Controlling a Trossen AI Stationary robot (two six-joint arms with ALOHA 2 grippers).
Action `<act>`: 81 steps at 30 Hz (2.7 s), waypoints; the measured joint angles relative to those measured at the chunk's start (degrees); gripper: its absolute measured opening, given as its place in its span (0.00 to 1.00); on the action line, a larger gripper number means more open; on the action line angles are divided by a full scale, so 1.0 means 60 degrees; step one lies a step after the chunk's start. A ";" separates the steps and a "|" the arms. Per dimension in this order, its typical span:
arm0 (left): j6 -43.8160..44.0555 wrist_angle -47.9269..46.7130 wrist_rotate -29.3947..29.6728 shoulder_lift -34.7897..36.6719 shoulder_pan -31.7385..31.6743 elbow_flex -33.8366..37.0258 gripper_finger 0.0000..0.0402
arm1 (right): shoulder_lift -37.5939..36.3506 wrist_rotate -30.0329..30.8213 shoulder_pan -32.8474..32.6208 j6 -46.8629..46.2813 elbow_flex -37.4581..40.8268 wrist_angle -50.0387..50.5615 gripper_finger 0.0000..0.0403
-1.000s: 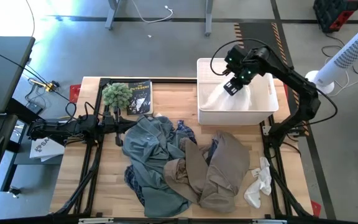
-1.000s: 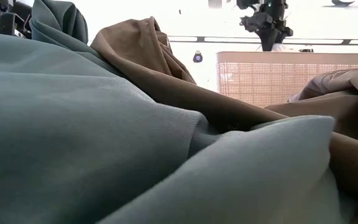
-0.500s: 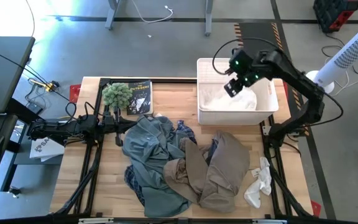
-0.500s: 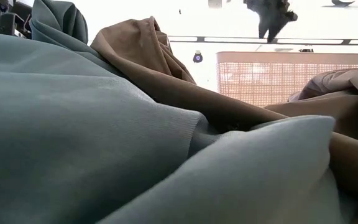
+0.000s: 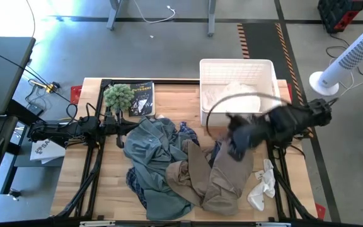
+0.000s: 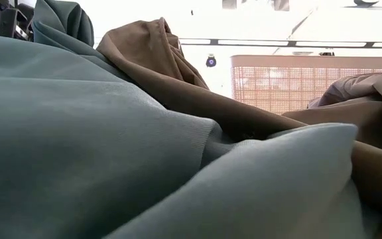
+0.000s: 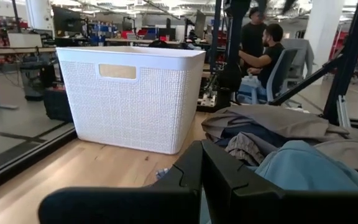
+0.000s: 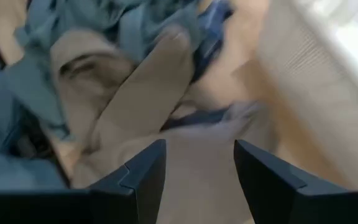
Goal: Sort clothes
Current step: Put the white socks into the white laundry organizer
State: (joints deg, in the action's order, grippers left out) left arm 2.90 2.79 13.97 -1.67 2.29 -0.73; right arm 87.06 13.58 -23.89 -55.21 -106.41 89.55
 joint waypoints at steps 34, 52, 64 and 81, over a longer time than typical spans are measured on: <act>-0.0011 0.0004 -0.0014 0.0000 0.0000 0.0001 0.00 | 0.3258 -0.6272 -0.3991 -0.4731 0.4613 -0.0134 0.61; -0.0011 0.0004 -0.0014 0.0000 -0.0001 0.0000 0.00 | 0.3230 -0.7111 -0.4204 -0.6794 0.8157 -0.4480 0.61; -0.0008 -0.0010 0.0015 -0.0008 -0.0001 0.0000 0.00 | 0.3152 -0.7938 -0.4608 -0.7310 0.9170 -0.7289 0.18; -0.0011 0.0000 0.0019 -0.0007 0.0002 0.0000 0.00 | 0.2604 -0.5075 -0.4038 -0.6016 0.4681 -0.3425 0.04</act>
State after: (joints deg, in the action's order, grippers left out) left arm 2.83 2.79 14.09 -1.72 2.30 -0.73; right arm 102.69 -16.87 -48.11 -91.31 -78.32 68.99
